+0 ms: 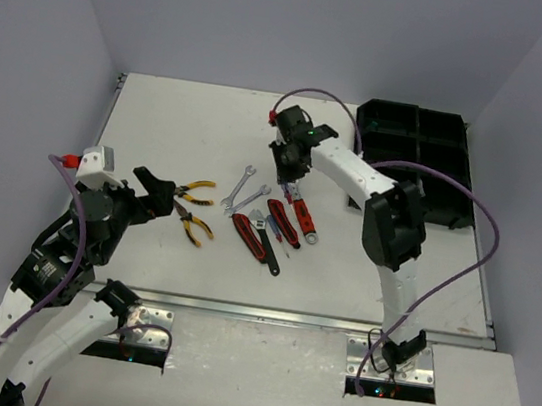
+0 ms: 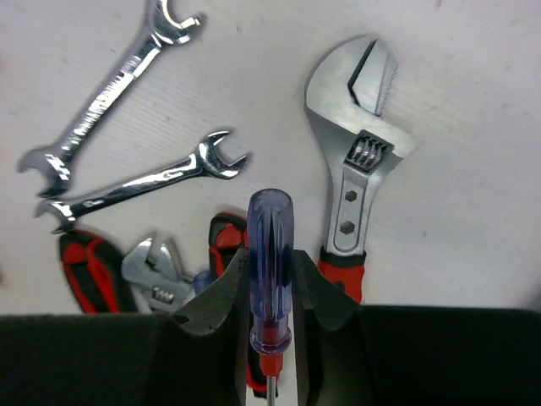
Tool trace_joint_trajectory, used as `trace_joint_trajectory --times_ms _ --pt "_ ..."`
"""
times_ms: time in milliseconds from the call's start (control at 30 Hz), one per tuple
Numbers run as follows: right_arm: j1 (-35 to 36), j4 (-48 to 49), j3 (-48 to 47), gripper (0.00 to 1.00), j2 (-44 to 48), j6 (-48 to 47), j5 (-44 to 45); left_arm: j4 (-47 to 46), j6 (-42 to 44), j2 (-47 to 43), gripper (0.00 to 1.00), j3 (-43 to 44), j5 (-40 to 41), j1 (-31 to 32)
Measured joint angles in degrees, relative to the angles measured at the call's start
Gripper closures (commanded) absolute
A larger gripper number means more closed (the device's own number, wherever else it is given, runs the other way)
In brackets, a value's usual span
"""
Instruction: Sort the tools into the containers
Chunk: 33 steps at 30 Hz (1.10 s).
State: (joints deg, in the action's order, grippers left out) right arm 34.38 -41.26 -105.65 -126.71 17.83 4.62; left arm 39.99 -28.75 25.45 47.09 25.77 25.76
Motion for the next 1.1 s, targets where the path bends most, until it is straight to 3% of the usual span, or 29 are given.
trace_joint_trajectory --times_ms 200,367,500,667,933,1033,1100 --pt "-8.14 4.28 0.75 1.00 12.68 5.15 -4.91 0.00 0.00 -0.21 0.00 0.00 0.01 0.00" --pt "-27.35 18.27 11.60 1.00 20.40 24.35 -6.76 -0.02 0.00 -0.74 0.00 0.00 0.05 0.00" --pt "-37.72 20.27 14.45 1.00 18.06 39.00 -5.98 0.00 -0.02 -0.85 0.00 -0.02 0.10 0.00" --pt "-39.77 19.41 17.63 1.00 16.25 52.14 -2.23 0.02 -0.02 -1.73 0.00 -0.02 0.14 0.00" --pt "-39.52 18.95 16.89 1.00 14.07 60.07 1.38 0.02 -0.01 -1.79 0.00 -0.07 0.12 0.00" --pt "-39.76 18.97 16.29 0.92 12.44 61.07 1.58 0.02 -0.02 -1.79 0.00 -0.07 0.14 0.00" --pt "-39.92 19.06 15.58 0.79 11.09 61.31 1.54 0.01 -0.02 -1.82 0.00 -0.07 0.14 0.00"
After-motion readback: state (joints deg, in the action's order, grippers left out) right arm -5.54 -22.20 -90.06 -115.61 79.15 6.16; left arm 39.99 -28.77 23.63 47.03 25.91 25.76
